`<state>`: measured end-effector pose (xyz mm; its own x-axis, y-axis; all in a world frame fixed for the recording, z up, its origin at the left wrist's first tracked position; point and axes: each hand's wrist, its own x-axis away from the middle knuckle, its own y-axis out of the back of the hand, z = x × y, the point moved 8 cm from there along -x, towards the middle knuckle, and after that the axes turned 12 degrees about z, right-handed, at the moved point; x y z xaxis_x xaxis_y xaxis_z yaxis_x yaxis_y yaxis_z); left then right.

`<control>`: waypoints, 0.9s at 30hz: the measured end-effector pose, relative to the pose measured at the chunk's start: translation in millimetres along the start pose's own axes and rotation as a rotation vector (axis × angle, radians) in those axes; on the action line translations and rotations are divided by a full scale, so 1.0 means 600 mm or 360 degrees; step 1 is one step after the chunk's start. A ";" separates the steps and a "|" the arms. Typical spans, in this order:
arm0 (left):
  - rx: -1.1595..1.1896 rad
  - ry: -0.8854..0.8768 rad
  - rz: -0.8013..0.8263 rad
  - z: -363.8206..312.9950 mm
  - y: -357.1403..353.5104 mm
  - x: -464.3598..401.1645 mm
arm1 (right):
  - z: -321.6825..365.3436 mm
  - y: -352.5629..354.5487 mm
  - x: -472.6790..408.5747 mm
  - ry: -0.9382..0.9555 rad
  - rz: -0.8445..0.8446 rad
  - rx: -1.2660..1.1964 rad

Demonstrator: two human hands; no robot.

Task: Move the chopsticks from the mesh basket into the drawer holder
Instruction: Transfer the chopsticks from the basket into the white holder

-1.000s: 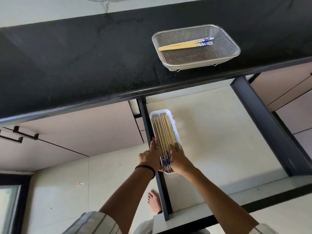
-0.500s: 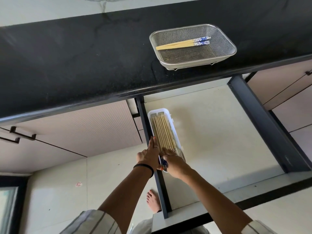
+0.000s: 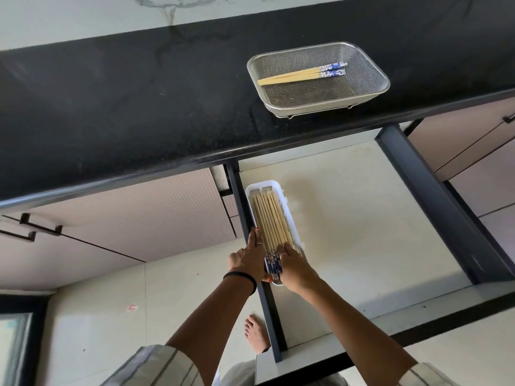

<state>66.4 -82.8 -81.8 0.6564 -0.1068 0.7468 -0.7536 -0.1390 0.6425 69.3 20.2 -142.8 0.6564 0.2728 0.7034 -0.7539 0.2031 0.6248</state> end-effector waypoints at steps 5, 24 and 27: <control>-0.0001 -0.0011 -0.0006 0.000 0.001 0.002 | 0.002 -0.009 0.008 0.0010 -0.0090 0.0093; -0.0028 -0.0010 0.0008 0.001 0.000 0.002 | 0.032 -0.017 0.008 0.0209 0.0020 0.0135; -0.0026 0.0005 0.0013 0.000 0.000 0.002 | 0.044 -0.020 0.006 0.0282 0.0038 0.0123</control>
<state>67.4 -83.2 -81.1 0.6503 -0.1046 0.7525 -0.7593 -0.1220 0.6392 81.1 -5.8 -138.8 0.6179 0.4391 0.6522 -0.7606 0.1235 0.6374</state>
